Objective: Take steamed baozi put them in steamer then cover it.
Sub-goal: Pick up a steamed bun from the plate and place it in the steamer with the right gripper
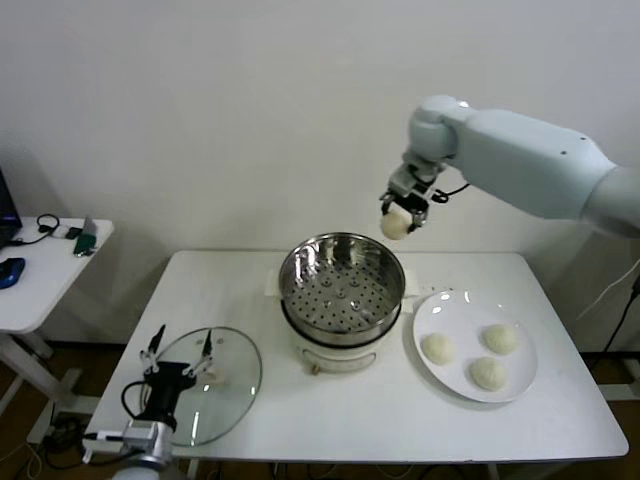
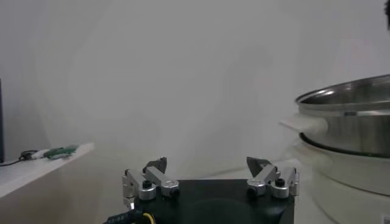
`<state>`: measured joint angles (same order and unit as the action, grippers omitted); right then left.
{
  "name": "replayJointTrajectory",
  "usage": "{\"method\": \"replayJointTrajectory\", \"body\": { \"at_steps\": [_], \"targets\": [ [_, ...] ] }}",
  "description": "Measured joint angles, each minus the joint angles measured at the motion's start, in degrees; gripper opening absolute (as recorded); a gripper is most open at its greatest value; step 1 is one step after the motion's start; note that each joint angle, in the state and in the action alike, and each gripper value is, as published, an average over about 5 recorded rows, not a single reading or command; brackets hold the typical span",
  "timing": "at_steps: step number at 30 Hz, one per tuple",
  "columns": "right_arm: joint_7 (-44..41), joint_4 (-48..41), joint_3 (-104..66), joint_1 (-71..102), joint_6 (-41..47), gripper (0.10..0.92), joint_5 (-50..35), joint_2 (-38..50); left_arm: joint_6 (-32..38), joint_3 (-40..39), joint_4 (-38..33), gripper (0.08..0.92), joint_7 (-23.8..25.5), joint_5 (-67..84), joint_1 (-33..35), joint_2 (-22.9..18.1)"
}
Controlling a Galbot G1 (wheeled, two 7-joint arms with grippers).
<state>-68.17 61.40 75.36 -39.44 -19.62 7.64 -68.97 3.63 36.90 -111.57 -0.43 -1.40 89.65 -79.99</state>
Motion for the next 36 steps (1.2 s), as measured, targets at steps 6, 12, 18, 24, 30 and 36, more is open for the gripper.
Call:
{"method": "replayJointTrajectory", "body": {
  "at_steps": [6,12,18,24,30,36],
  "targets": [
    [0.1,-0.5,-2.5,4.5,-3.5,0.67,8.3,-4.2,-0.4,0.1,-0.5,0.823,-0.1,-0.2,-0.1,0.3],
    [0.5,-2.1,-4.8,9.3,-6.1,0.67,15.1,-7.0,-0.9,-0.1,-0.9,0.823,-0.2,-0.7,-0.2,0.5],
    [1.0,-4.1,-6.8,13.3,-8.1,0.67,20.7,-8.9,-0.9,-0.1,-1.0,0.823,-0.2,-0.8,0.1,0.7],
    [1.5,-5.4,-8.3,16.1,-9.2,0.67,24.5,-10.1,-0.9,0.0,-0.8,0.823,-0.2,-0.8,0.1,0.7],
    [2.0,-6.3,-9.4,17.8,-9.7,0.698,26.9,-10.7,-0.9,-0.2,-0.7,0.823,-0.2,-0.8,0.0,0.7],
    [1.4,-5.8,-10.1,18.0,-10.1,0.811,27.7,-10.4,-0.9,-0.1,-0.8,0.823,-0.2,-0.8,0.1,0.6]
  ]
}}
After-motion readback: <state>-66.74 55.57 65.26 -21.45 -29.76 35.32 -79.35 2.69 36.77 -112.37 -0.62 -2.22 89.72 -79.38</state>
